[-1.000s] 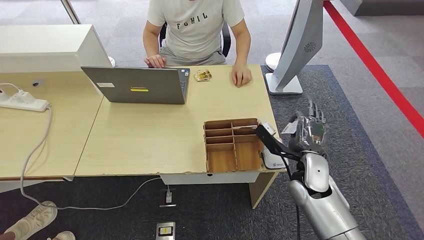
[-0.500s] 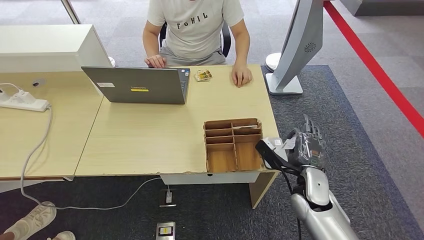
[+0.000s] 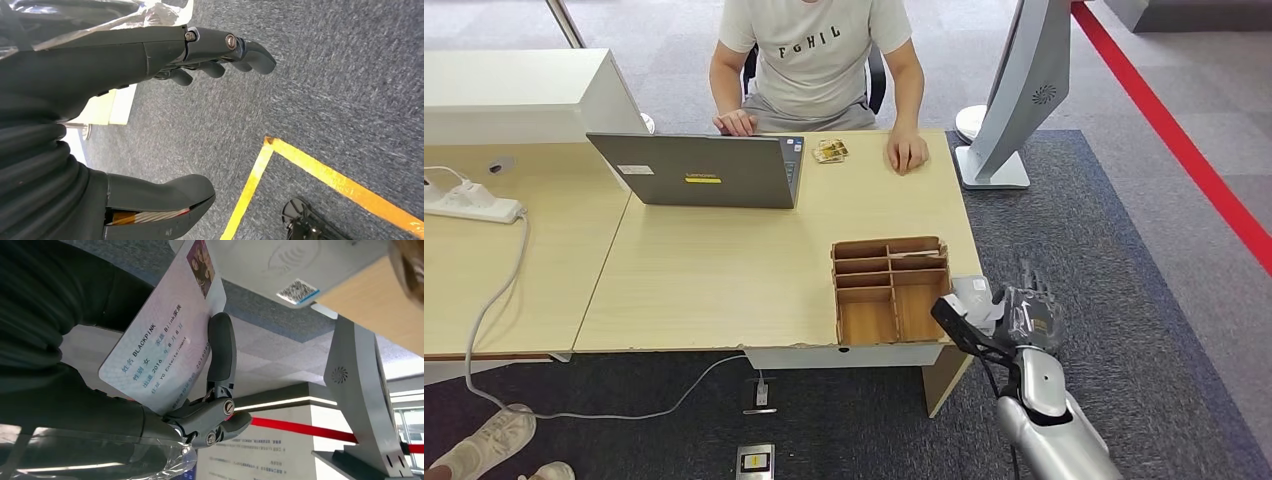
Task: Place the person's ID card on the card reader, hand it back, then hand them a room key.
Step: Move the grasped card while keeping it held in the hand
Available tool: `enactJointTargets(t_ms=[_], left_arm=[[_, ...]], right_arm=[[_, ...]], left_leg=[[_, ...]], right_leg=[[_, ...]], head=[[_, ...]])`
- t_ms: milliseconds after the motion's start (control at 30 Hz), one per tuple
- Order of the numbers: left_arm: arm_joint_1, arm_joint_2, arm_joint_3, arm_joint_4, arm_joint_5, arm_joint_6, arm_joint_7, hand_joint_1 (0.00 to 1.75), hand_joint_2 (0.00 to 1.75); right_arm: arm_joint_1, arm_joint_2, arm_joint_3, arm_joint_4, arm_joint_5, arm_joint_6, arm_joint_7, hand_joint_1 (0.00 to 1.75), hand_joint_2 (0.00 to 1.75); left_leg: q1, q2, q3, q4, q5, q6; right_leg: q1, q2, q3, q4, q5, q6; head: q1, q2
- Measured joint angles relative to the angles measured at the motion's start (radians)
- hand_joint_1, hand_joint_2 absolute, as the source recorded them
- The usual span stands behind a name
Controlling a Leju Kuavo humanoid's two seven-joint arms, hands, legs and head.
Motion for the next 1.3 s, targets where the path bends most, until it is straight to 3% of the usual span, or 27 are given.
enactJointTargets(t_ms=[600,1300], left_arm=[[-0.001,0.006,0.0,0.0,-0.009,-0.005,-0.004,0.0,1.75],[0.001,0.009,0.0,0.0,-0.009,-0.013,-0.022,0.0,1.75]], right_arm=[[-0.068,0.052,0.013,0.187,0.017,-0.038,-0.039,1.75,1.75],[-0.069,0.056,0.013,0.04,0.044,-0.027,-0.048,1.75,1.75]], left_leg=[[0.0,0.0,0.004,0.0,0.001,0.0],[0.0,0.0,0.002,0.0,0.001,0.0]], right_leg=[[0.0,0.0,0.003,0.0,0.0,0.0],[0.0,0.0,0.002,0.0,0.001,0.0]], head=[[0.0,0.0],[0.0,0.0]])
